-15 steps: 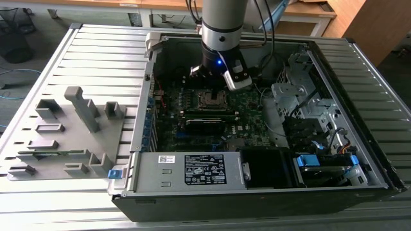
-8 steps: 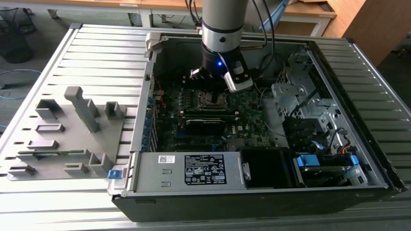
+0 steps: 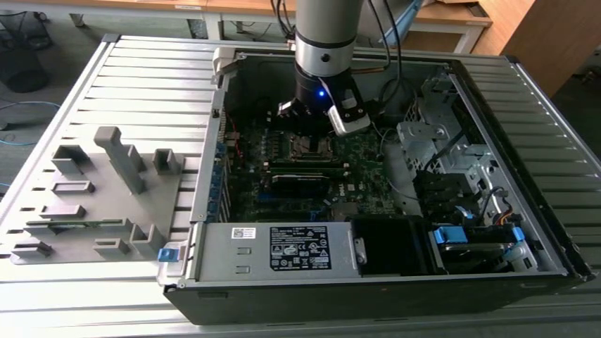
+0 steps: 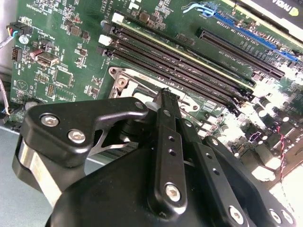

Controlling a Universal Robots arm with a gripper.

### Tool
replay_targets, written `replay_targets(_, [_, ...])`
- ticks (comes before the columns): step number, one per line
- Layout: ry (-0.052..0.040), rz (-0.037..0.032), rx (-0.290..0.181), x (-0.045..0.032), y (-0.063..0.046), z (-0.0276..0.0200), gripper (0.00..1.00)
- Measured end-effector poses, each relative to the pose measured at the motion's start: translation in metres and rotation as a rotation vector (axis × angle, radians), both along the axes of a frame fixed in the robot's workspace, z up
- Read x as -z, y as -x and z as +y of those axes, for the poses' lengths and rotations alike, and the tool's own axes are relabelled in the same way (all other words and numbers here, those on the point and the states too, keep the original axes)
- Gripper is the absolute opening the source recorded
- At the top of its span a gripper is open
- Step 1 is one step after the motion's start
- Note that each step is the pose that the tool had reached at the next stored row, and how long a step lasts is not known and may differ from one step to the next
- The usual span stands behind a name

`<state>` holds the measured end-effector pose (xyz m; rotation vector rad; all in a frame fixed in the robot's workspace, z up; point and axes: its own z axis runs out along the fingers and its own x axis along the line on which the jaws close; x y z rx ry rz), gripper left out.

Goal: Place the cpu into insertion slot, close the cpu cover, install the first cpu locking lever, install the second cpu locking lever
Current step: 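Install the second cpu locking lever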

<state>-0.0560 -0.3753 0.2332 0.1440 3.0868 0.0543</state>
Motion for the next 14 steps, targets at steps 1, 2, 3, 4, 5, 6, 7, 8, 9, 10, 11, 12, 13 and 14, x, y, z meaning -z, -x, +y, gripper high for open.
replay_targets(1, [-0.0001,-0.0001,0.0,0.0002,0.0002,0.0,0.11])
replay_targets(2, [-0.0003,-0.0002,0.0,0.0006,0.0007,0.0,0.11])
replay_targets(3, [-0.0001,-0.0001,0.0,0.0009,0.0012,-0.0001,0.11])
replay_targets(4, [0.0,0.0,0.0,0.0013,0.0019,-0.0002,0.11])
replay_targets(5, [-0.0001,-0.0001,0.0,0.0019,0.0026,-0.0002,0.11])
replay_targets(6, [-0.0001,-0.0001,0.0,0.0024,0.0034,-0.0003,0.11])
replay_targets(7, [0.0001,0.0,0.0,0.0029,0.0041,-0.0004,0.11])
replay_targets(8, [0.0,0.0,0.0,0.0035,0.0049,-0.0005,0.11])
replay_targets(9, [0.0,0.0,0.0,0.004,0.0056,-0.0006,0.11])
replay_targets(10, [0.0,0.0,0.0,0.0044,0.006,-0.0007,0.11])
replay_targets(11, [0.0,0.0001,0.0,0.0045,0.006,-0.0007,0.11])
replay_targets(12, [0.0001,0.0001,0.0,0.0045,0.0061,-0.0007,0.11])
replay_targets(13, [0.0002,0.0001,0.0,0.0045,0.0061,-0.0007,0.11])
replay_targets(14, [0.0001,0.0001,0.0,0.0046,0.0061,-0.0007,0.11])
